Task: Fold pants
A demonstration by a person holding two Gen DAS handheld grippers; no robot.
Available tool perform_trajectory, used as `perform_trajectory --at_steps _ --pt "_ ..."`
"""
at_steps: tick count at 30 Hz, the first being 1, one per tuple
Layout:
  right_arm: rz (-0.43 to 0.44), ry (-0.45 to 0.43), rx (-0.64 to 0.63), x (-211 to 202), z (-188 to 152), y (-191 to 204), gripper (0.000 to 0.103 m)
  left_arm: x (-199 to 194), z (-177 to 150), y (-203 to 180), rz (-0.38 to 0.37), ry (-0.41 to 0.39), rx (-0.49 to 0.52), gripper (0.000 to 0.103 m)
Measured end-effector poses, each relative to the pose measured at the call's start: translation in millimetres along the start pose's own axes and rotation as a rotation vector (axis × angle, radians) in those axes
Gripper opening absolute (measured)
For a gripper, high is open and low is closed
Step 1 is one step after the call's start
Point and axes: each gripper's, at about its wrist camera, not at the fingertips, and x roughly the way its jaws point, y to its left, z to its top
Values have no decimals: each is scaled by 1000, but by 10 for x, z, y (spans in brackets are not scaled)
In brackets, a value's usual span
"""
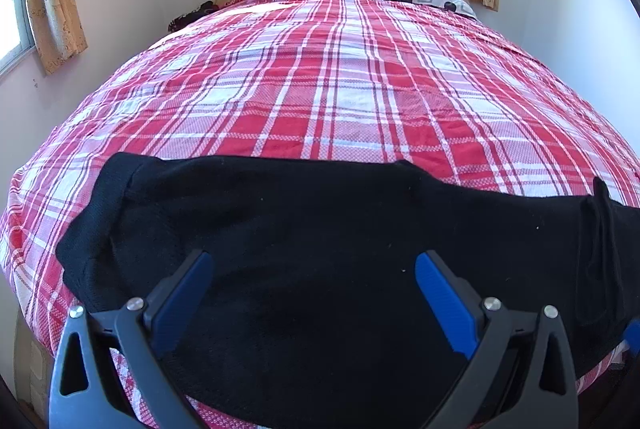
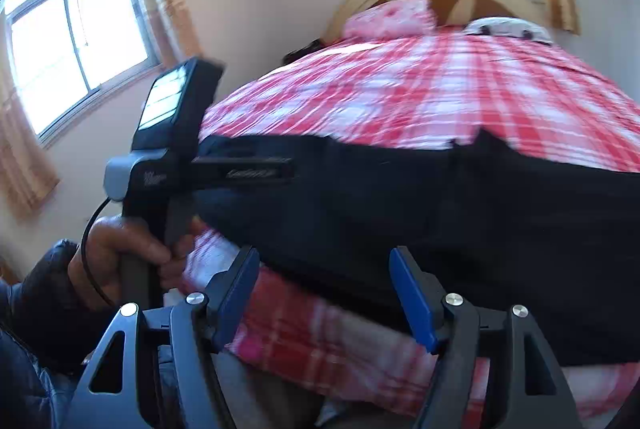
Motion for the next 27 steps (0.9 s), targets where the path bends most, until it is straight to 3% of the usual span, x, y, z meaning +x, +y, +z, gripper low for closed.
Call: perform_trajectory --at_steps 2,3,4,5,7,9,12,16,20,27 --pt "-93 -30 21 -124 26 -174 57 17 -7 -2 -6 4 -4 103" --pt "-183 -28 -1 -157 43 -234 34 31 -11 -7 -8 10 -4 103" --pt "-249 -15 -34 -136 63 -253 21 46 -17 -11 -9 16 -3 103" --pt "-285 4 -75 -119 66 -255 19 55 -24 -16 -10 19 -1 103" --pt "-213 41 -104 -79 78 -227 13 61 -36 -19 -8 22 3 103" --pt "-150 80 -126 14 27 -141 13 59 -32 -7 -8 19 0 103" --pt "-182 121 -171 175 -20 -109 13 61 -14 16 -5 18 -5 103" --pt "-222 62 -34 123 59 -356 13 80 -8 45 -2 20 -10 103" --pt "-160 28 114 21 72 -618 13 120 -16 63 -10 35 -25 103" --pt "-59 61 64 218 43 -389 13 96 -5 21 -11 28 -1 103"
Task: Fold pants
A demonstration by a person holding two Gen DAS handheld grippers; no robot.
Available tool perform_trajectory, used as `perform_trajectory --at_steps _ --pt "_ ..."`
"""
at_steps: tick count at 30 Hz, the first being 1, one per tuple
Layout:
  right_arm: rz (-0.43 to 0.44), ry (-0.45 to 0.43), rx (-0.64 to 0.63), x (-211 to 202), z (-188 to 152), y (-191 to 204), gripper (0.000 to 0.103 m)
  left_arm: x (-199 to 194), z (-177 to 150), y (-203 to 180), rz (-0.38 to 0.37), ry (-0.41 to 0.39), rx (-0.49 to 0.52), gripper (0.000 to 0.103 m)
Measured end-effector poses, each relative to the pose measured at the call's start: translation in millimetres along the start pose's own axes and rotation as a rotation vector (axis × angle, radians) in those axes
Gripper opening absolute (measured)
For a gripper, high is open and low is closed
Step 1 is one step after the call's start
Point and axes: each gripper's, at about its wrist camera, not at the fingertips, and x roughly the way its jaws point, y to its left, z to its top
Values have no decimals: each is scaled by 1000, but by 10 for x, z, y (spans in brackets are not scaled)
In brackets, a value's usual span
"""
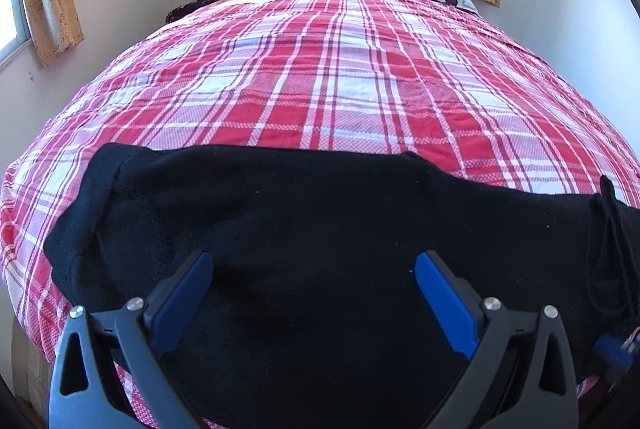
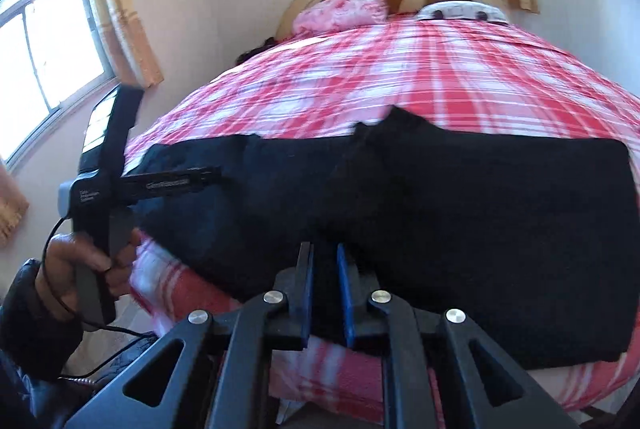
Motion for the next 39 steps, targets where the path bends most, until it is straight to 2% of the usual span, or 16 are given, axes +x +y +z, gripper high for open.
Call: perform_trajectory --at_steps 2,3,6,12,15,20,23,26,29,31,33,35,36,38,39 --pt "81 78 -34 112 -23 117 13 -10 11 6 4 -5 3 103" --pt "89 94 -56 150 -17 167 13 -19 16 22 8 -10 0 103" --pt "28 32 -74 12 18 184 13 -2 24 53 6 -4 -18 103" --pt "-56 -4 86 -85 30 -280 13 13 22 37 4 2 -8 103" --pt "-29 -60 194 -201 51 -489 13 17 28 38 0 3 -15 103" --pt "19 -84 339 -199 36 -752 13 20 25 21 8 3 -7 103" --pt "-17 -62 290 -126 28 -652 13 28 23 22 3 7 -13 103" --pt "-2 -57 226 -12 72 -494 13 26 14 4 6 9 -6 103" --pt "68 55 108 257 18 -157 14 6 18 11 11 3 4 103" --pt "13 35 9 216 7 5 14 -12 25 36 18 -7 2 103" --pt "69 26 40 112 62 -18 14 -3 36 59 23 -8 -8 103" --pt "71 -43 41 -88 120 -37 14 19 41 68 16 -2 -19 103" --pt "41 -60 11 -144 144 -8 18 31 37 63 15 2 -21 103" --pt "-65 -95 -73 -211 156 71 47 35 27 47 12 6 -17 103" --pt "-103 -105 -108 -209 155 103 69 31 21 33 10 8 -12 103"
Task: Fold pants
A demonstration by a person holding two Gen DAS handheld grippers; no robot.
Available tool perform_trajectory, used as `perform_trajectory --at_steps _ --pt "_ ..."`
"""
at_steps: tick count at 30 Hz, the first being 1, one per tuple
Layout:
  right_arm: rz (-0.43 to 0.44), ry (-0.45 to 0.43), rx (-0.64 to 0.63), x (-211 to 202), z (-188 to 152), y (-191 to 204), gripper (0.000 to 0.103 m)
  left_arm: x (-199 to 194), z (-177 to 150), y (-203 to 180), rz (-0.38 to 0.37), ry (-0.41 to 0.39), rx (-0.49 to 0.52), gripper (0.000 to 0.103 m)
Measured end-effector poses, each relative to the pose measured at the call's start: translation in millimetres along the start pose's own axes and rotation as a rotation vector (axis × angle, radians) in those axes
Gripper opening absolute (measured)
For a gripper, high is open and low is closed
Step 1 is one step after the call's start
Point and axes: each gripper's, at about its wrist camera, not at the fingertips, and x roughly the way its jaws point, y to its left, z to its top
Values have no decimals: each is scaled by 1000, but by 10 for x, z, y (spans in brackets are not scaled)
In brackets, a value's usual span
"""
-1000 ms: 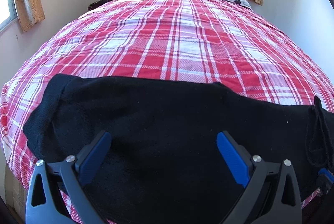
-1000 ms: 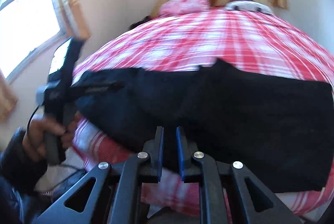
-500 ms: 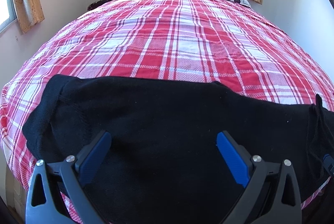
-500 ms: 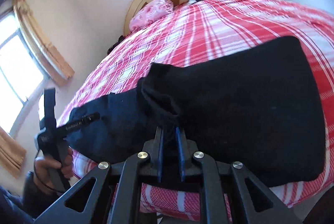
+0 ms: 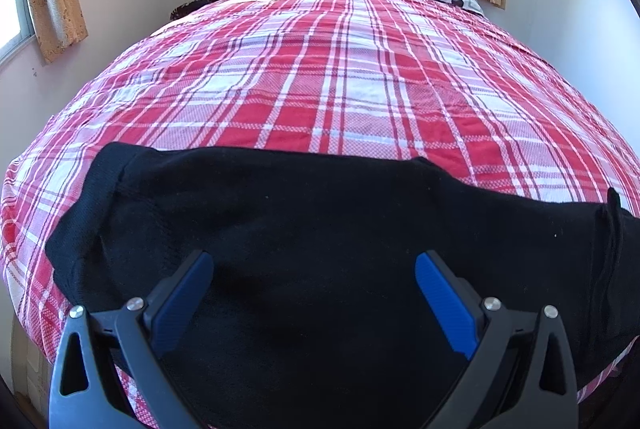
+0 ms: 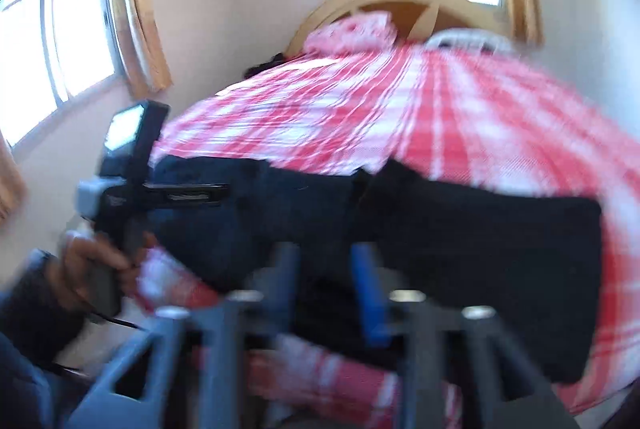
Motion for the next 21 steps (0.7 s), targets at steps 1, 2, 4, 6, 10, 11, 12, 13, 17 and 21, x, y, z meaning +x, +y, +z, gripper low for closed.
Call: perform_trajectory --at_steps 1,2,4,6,10,11,12,13,17,21 --pt "-11 -2 -22 26 -9 28 72 -8 -4 -6 -1 -1 5 103" --pt "-3 12 -42 80 -24 60 72 -23 -7 -11 1 -6 12 103" --pt "3 45 -72 186 -43 102 72 -45 -3 -1 11 -15 14 103" --pt "-57 73 -174 324 -108 223 72 -51 8 24 12 -16 6 103" --pt "-166 83 -355 522 -215 388 64 -57 5 25 9 -13 6 103" --pt "-167 87 -343 548 -221 362 60 -74 -1 6 12 -20 19 103" --pt "-153 87 -313 545 -207 313 54 -93 -4 -21 16 -33 37 103" --pt "-143 80 -278 521 -193 251 48 -111 -7 -47 22 -44 54 103" --pt "-162 74 -247 423 -217 164 38 -142 5 -127 11 -60 86 103" --pt "-198 68 -324 457 -269 331 38 -119 -12 -155 8 -45 90 103"
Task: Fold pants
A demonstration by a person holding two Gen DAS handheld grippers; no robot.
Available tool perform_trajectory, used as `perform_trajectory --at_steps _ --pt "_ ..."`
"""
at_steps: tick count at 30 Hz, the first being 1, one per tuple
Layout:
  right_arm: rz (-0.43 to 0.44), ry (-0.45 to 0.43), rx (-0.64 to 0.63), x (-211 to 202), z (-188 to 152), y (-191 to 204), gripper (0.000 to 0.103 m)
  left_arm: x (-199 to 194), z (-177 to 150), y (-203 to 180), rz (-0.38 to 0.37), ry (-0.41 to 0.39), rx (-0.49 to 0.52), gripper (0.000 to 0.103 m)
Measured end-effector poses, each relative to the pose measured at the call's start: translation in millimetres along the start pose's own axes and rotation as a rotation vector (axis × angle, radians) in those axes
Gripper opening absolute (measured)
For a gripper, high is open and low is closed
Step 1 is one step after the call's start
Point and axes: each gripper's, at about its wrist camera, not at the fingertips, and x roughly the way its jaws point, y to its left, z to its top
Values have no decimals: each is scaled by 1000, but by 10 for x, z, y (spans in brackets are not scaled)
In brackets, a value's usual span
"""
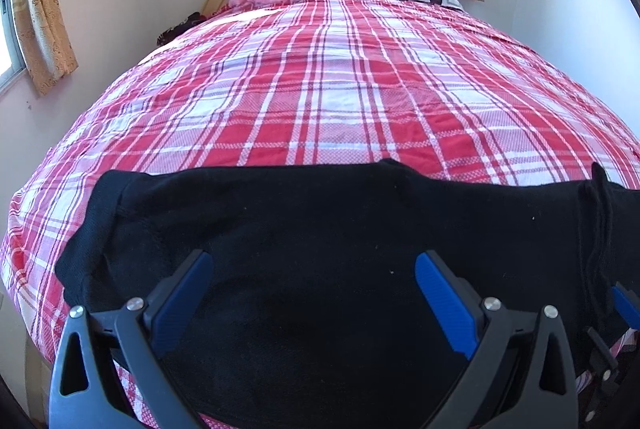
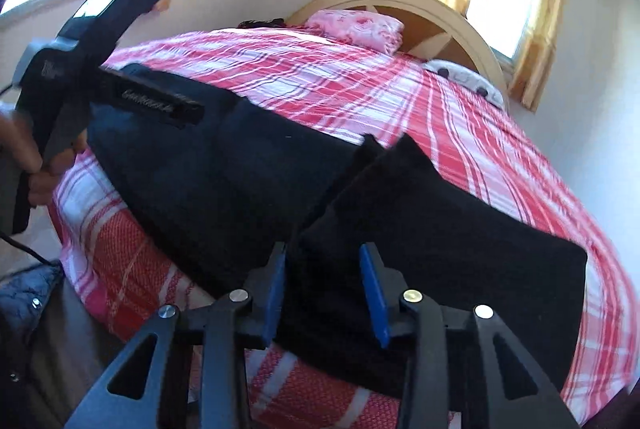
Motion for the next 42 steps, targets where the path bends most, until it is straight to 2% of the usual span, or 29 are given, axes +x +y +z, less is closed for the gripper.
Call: perform_trajectory --at_steps 3,4,6,7,10,12,15,17,19,23,24,27,29,31,33,35,37,39,42 --pt "-53 -12 -78 56 -5 161 38 -11 -7 26 8 1 -5 103" --pt "-68 -12 -85 78 3 174 35 -21 -4 45 11 -2 -8 103" --pt "-62 11 -35 95 44 99 16 -44 10 107 19 -12 -24 103" --pt "-54 23 -7 90 59 37 15 -49 16 131 19 -15 -33 103" --pt "5 56 75 66 104 -132 14 -49 43 206 19 -19 -60 103" --pt "75 64 152 31 170 -232 14 -48 44 244 20 -19 -71 103" --pt "140 -12 226 -130 337 -325 14 -53 49 302 31 -22 -81 103" --pt "165 -73 196 -235 479 -236 14 -58 59 341 33 -26 -87 103" --pt "183 -97 139 -213 572 -63 14 -81 67 391 45 -36 -94 103" --pt "221 -75 39 -10 520 349 14 -96 59 479 62 -38 -104 103" --pt "208 -62 2 61 470 460 15 -93 52 495 62 -36 -106 103" --pt "180 -9 -70 242 320 658 20 -89 43 496 58 -34 -99 103" --pt "199 -24 -53 228 286 642 28 -92 57 467 50 -37 -93 103" --pt "311 -40 -3 139 285 566 46 -124 91 407 27 -51 -82 103" --pt "423 -59 48 22 287 483 49 -189 137 314 9 -78 -53 103" --pt "462 -87 102 -130 300 336 49 -263 182 212 -10 -107 -25 103" --pt "427 -156 201 -328 291 48 49 -335 216 69 -53 -134 -1 103" --pt "287 -208 300 -498 250 -354 49 -394 233 -107 -107 -148 29 103" --pt "59 -201 425 -584 110 -968 49 -450 246 -415 -176 -154 87 103"
